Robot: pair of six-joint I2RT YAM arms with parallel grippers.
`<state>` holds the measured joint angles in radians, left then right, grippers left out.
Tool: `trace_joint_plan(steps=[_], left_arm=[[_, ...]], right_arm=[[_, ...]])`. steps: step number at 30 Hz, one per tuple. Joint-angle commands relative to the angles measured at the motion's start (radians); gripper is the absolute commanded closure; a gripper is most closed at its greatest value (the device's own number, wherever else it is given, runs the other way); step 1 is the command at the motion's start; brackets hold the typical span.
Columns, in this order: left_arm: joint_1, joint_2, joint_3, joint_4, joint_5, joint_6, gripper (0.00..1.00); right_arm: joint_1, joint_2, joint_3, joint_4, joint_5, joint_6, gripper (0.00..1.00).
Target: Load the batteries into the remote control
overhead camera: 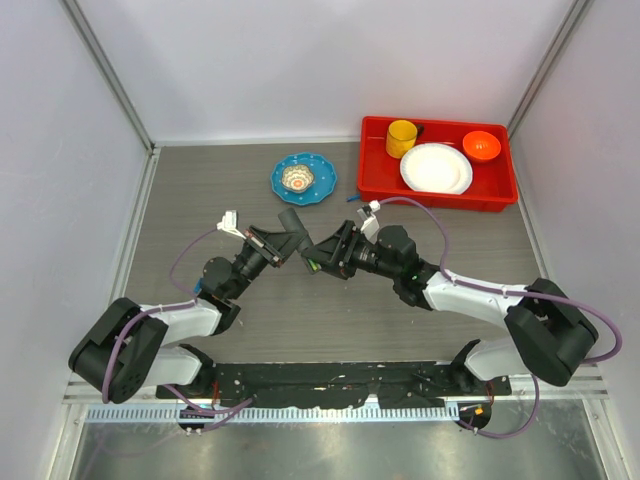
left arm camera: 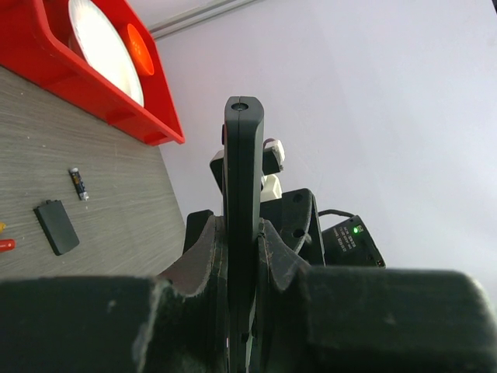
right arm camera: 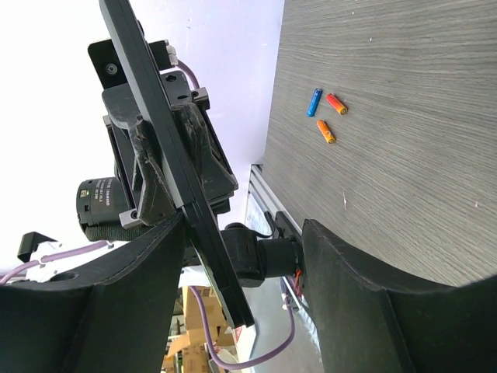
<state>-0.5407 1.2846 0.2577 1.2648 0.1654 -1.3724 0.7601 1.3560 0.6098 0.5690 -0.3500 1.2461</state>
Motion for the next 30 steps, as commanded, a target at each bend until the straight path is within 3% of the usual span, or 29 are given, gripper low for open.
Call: trace_joint_plan(steps=[1,10,18,30], left_arm=[[0.004,-0.031,0.038,0.280,-0.029,0.006,1.00],[0.004,-0.027,0.029,0.281,-0.026,0.006,1.00],[0.004,-0.016,0.000,0.281,-0.027,0.015,1.00],[0.004,0.025,-0.009,0.281,-0.014,0.018,1.00]], right_arm=[[0.008,0.015,-0.012,0.008,-0.009,0.003,0.34],[0.008,-0.004,-0.005,-0.012,-0.006,-0.022,0.32],[0.010,-0.049,0.120,-0.254,-0.036,-0.216,0.21],[0.004,-0.141,0.180,-0.343,-0.069,-0.335,0.18]])
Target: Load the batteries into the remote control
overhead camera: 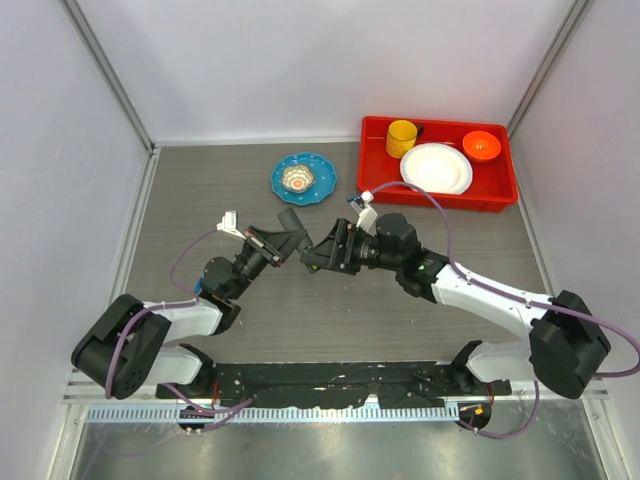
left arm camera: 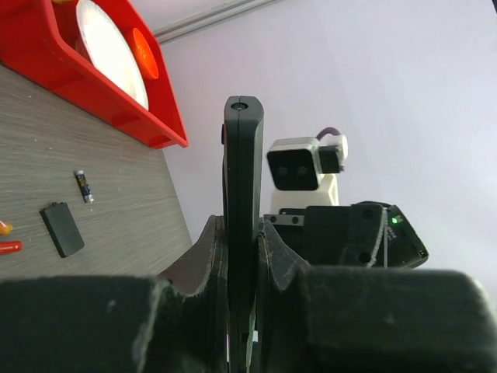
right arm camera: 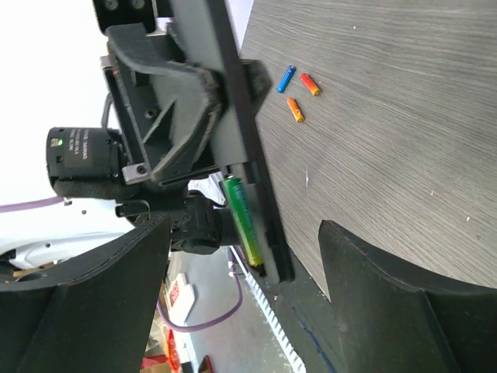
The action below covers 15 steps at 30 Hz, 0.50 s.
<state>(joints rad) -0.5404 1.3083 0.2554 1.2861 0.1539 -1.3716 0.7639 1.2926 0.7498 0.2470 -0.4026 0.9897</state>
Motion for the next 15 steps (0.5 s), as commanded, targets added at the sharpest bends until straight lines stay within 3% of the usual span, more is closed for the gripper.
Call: trace_joint_plan(steps=[1,6,11,15], left_arm=[[0.003,-0.001,-0.008,0.260,-0.002,0.017,1.00],[0.003,-0.012,-0.015,0.260,0.013,0.008,1.00],[0.005,-0.020,-0.005,0.260,0.039,-0.007,1.00],[0.005,-0.029,-0.001,0.260,0.045,-0.009,1.00]], right_arm=[[-0.005,-0.088,0.036,-0.029,-0.007,-0.109,0.18],[-0.015,-0.131,0.023,-0.107,0.037,-0.195,0.27],[-0.025,-0.122,-0.007,-0.081,0.019,-0.189,0.41],[-0.026,-0.110,-0.027,-0.038,-0.007,-0.171,0.46]])
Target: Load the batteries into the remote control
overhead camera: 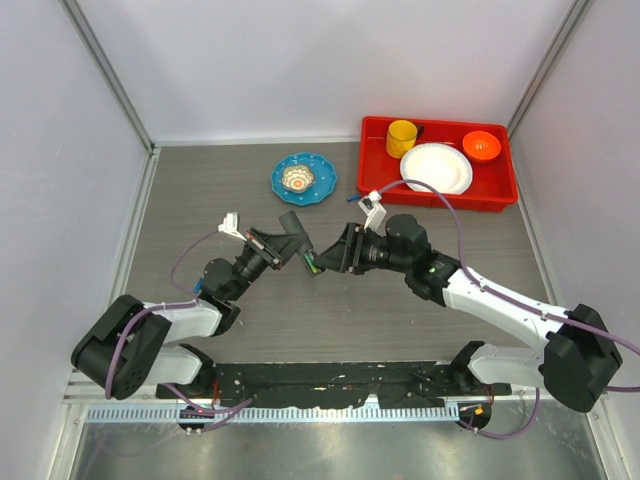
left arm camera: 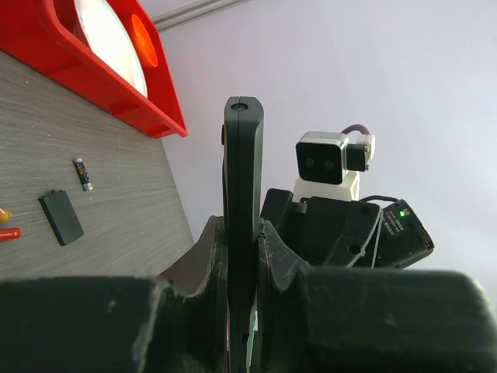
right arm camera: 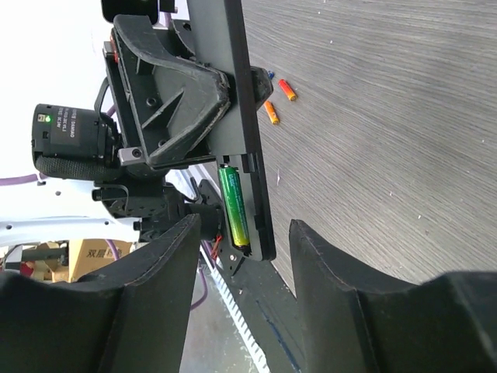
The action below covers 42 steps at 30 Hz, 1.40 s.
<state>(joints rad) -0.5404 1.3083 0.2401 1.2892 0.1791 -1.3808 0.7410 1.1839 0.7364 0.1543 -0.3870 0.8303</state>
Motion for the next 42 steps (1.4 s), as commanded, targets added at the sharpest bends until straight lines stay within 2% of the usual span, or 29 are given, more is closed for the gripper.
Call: trace_joint_plan(steps=[1,14,32,37,42], left_arm=[[0.005,-0.032,0.015,0.257,0.020,0.000,1.00],[0.003,-0.044,0.031,0.257,0.045,-0.011,1.00],[0.003,-0.076,0.039,0.257,0.017,-0.006,1.00],[0.003,-0.075,0.031,0.257,0.016,0.002,1.00],[0.002,-0.063,0.011,0.257,0.013,0.009,1.00]], right_arm=[[-0.003,0.002,-0.022,0.063,-0.026,-0.007,0.46],[-0.008,0.033,-0.054,0.152,-0.047,0.047,0.52],[-0.008,0.083,-0.066,0.152,-0.046,0.064,0.57],[-0.008,0.072,-0.071,0.172,-0.050,0.084,0.55],[-0.012,0.039,-0.043,0.162,-0.055,0.089,0.48]])
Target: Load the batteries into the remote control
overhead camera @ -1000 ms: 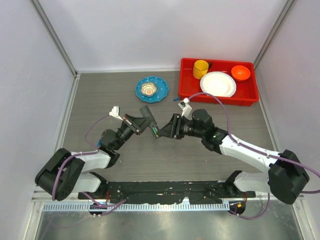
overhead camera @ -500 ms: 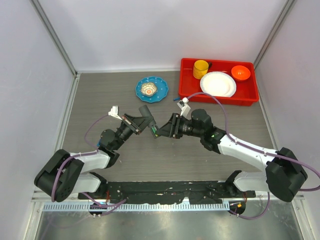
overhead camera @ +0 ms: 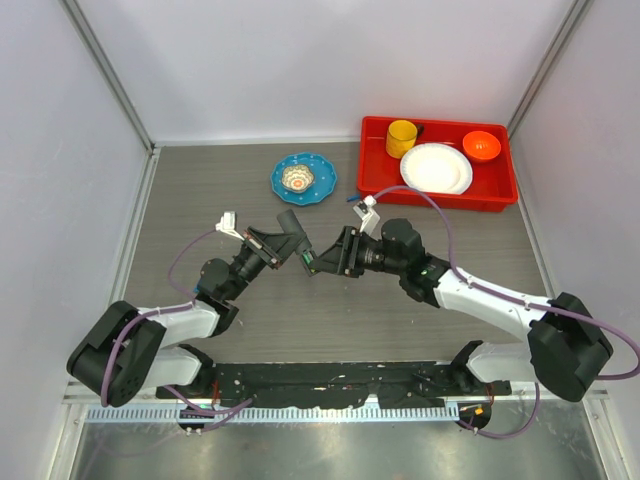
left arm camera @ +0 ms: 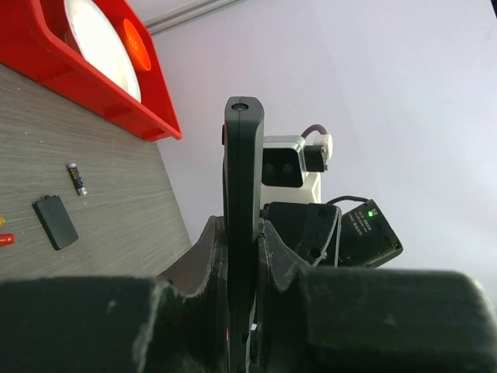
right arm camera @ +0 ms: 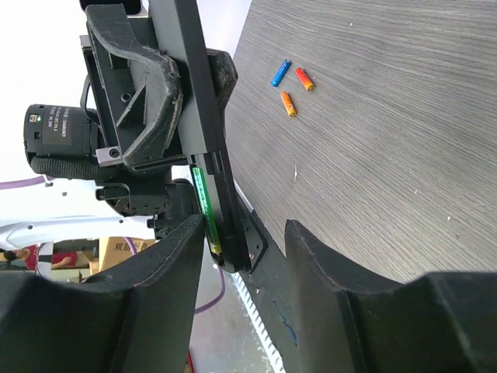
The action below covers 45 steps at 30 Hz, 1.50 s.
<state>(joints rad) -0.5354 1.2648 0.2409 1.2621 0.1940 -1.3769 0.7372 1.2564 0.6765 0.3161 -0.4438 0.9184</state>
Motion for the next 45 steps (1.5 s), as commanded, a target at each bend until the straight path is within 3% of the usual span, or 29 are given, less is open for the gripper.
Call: trace_joint_plan(steps=[1,7,45], left_arm=[[-0.002,-0.019,0.008,0.284,-0.002,0.007,1.00],[-0.001,-0.012,0.001,0.284,-0.004,0.010,1.00],[-0.014,-0.002,0.081,0.284,0.004,-0.008,1.00]], right_arm=[[-0.010,-0.040,0.021,-0.006,0.001,0.002,0.47],[-0.019,-0.086,0.052,-0.044,0.008,-0.006,0.41],[-0.019,0.006,0.015,-0.032,-0.016,-0.001,0.43]])
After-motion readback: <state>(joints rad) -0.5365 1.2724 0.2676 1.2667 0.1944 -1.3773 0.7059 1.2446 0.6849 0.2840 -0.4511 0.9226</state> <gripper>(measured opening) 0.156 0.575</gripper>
